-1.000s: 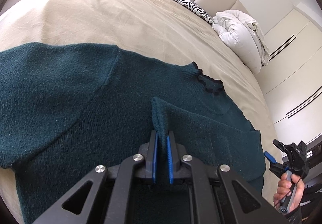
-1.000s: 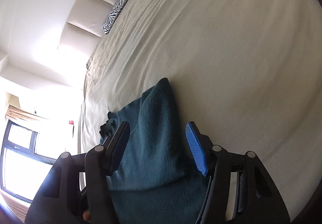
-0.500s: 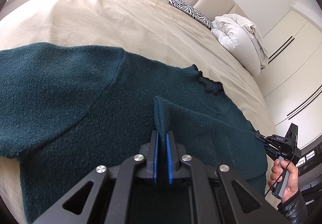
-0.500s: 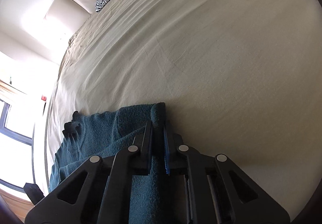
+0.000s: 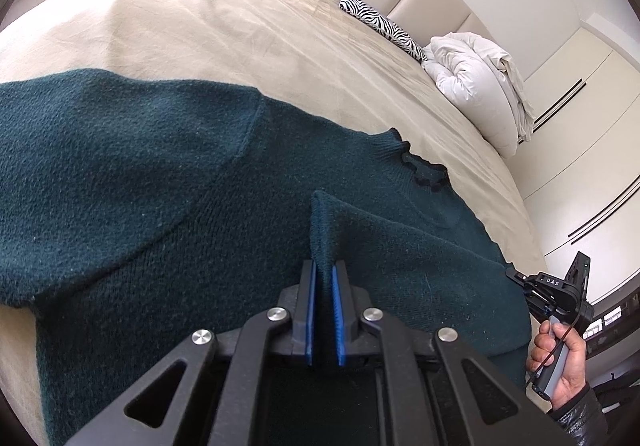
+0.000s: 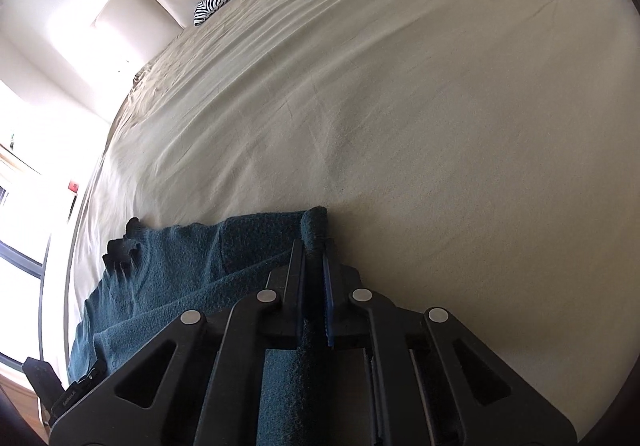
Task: Fold small clothes
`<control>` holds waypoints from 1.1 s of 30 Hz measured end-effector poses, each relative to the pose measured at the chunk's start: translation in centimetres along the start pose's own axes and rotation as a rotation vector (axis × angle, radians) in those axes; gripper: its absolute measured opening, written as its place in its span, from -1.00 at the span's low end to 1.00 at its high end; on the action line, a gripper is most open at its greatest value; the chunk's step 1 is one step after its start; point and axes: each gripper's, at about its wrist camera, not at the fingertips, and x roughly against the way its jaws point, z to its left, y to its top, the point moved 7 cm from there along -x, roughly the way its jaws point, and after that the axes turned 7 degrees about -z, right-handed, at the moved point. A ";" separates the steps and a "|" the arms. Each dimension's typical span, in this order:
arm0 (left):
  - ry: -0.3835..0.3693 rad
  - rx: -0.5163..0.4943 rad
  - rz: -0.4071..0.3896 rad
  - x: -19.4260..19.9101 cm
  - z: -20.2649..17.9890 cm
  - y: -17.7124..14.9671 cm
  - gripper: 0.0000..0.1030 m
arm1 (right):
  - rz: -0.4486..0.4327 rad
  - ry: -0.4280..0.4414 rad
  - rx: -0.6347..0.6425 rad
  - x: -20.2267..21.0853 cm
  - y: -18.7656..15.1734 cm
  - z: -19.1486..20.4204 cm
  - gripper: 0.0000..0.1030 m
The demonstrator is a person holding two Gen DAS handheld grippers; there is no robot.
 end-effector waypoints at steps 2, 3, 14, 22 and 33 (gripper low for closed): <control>-0.001 -0.001 -0.001 -0.1 0.0 0.1 -0.77 | -0.005 0.000 -0.018 1.2 0.2 -0.3 -0.85; -0.001 -0.005 -0.002 -0.1 -0.1 0.2 -0.77 | -0.017 -0.004 -0.018 1.9 0.1 0.0 -0.84; -0.019 -0.015 -0.004 -0.5 0.3 0.5 -0.73 | -0.006 -0.072 0.030 2.8 -4.0 0.3 -0.88; -0.017 -0.035 -0.017 -0.5 0.4 0.3 -0.74 | -0.037 -0.086 -0.004 2.8 -4.0 -1.0 -0.90; -0.033 -0.036 -0.019 -0.2 0.4 0.0 -0.73 | -0.122 -0.064 0.063 8.7 -5.7 2.5 -0.81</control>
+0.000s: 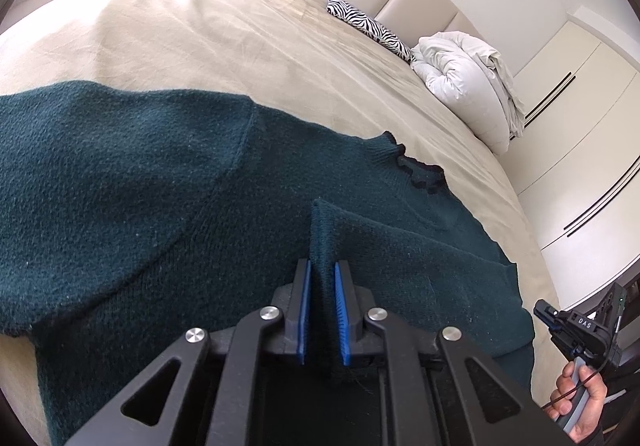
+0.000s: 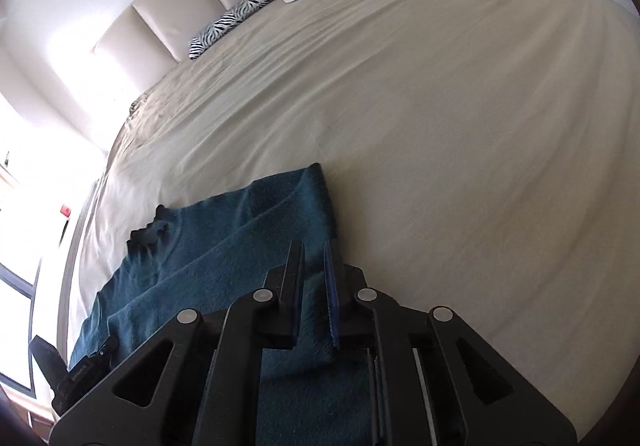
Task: Fold small clothes
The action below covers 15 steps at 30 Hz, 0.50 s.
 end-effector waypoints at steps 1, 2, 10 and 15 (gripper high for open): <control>-0.001 0.003 0.002 0.1 0.0 0.0 -0.73 | 0.037 0.005 0.025 -0.7 -1.0 0.4 -0.81; -0.003 0.007 0.006 0.2 0.0 0.0 -0.73 | 0.081 -0.001 0.032 -1.7 -2.0 0.3 -0.81; 0.047 0.082 -0.127 8.8 3.5 1.8 0.25 | -0.015 0.051 -0.046 1.6 -1.4 0.1 -0.67; 0.122 0.282 -0.270 17.9 11.8 1.9 0.33 | -0.136 0.094 0.017 6.7 -1.6 4.4 0.08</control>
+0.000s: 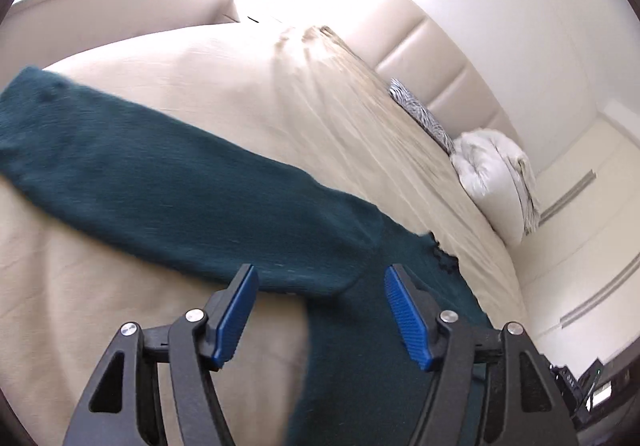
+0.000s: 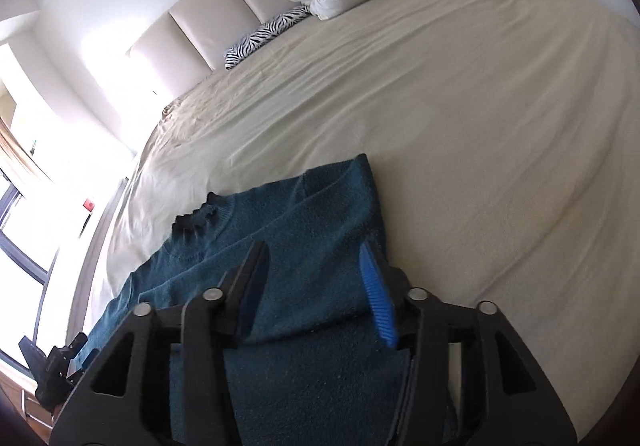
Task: Fold small clothes
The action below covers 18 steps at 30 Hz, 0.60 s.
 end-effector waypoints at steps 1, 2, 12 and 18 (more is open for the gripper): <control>0.031 0.067 -0.033 1.6 2.7 1.0 0.33 | -0.003 0.024 0.024 0.5 -0.3 1.4 0.08; 0.059 0.131 -0.062 2.9 5.2 1.9 0.33 | 0.002 0.046 0.042 0.9 -0.6 2.7 0.08; 0.192 0.592 -0.224 7.9 21.7 7.9 0.39 | 0.150 0.241 0.087 1.7 -6.5 14.0 0.08; 0.197 0.610 -0.224 5.3 23.3 11.0 0.13 | 0.198 0.257 0.107 2.2 -9.0 16.0 0.08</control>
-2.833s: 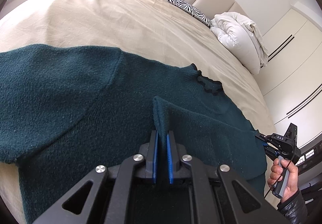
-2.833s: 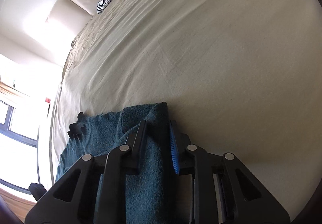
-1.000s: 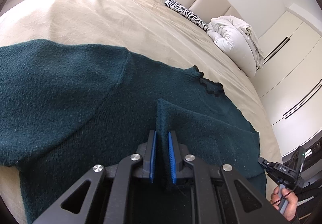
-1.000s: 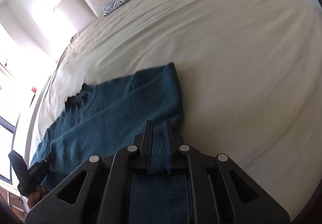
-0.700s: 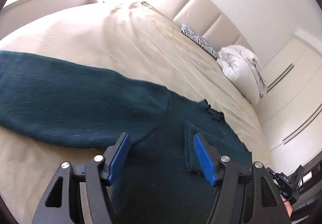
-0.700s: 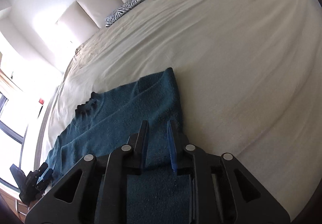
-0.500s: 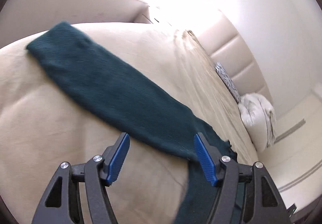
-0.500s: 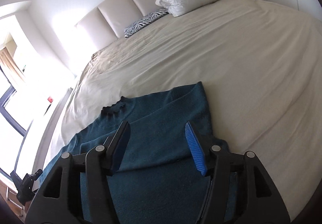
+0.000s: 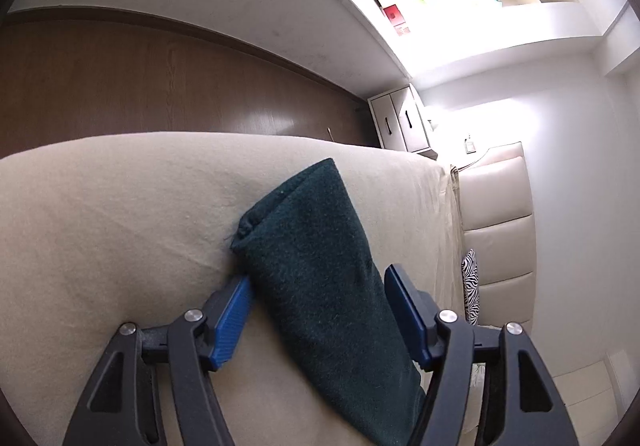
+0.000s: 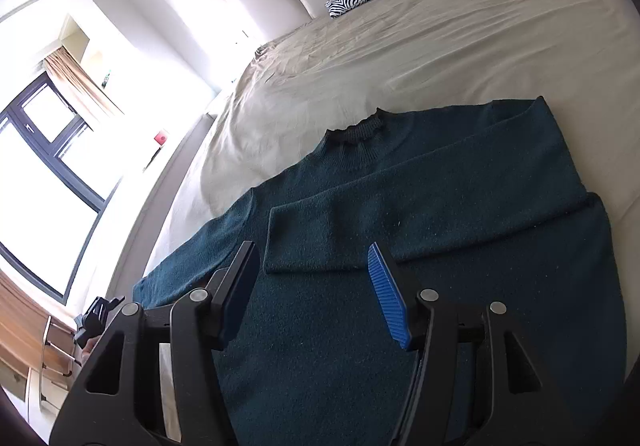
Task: Fold small clothes
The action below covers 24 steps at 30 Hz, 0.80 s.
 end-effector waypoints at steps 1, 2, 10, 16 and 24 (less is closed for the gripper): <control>0.013 -0.011 0.009 -0.7 -0.3 -0.1 0.02 | 0.004 -0.001 -0.003 0.2 -0.3 -0.1 0.08; 0.019 -0.020 0.022 -1.4 -0.6 -0.3 -0.21 | 0.010 -0.002 -0.009 0.0 -0.5 -0.3 0.08; -0.021 -0.204 0.016 -0.7 -6.4 -2.9 -0.84 | 0.035 0.004 -0.071 -0.3 -2.2 -3.2 0.08; -0.109 -0.589 0.032 1.0 -15.7 -11.2 -0.84 | 0.043 0.016 -0.146 -0.4 -3.1 -6.0 0.08; -0.194 -1.174 0.178 1.8 -20.4 -31.1 -0.83 | 0.075 0.064 -0.247 -0.6 -3.8 -8.5 0.08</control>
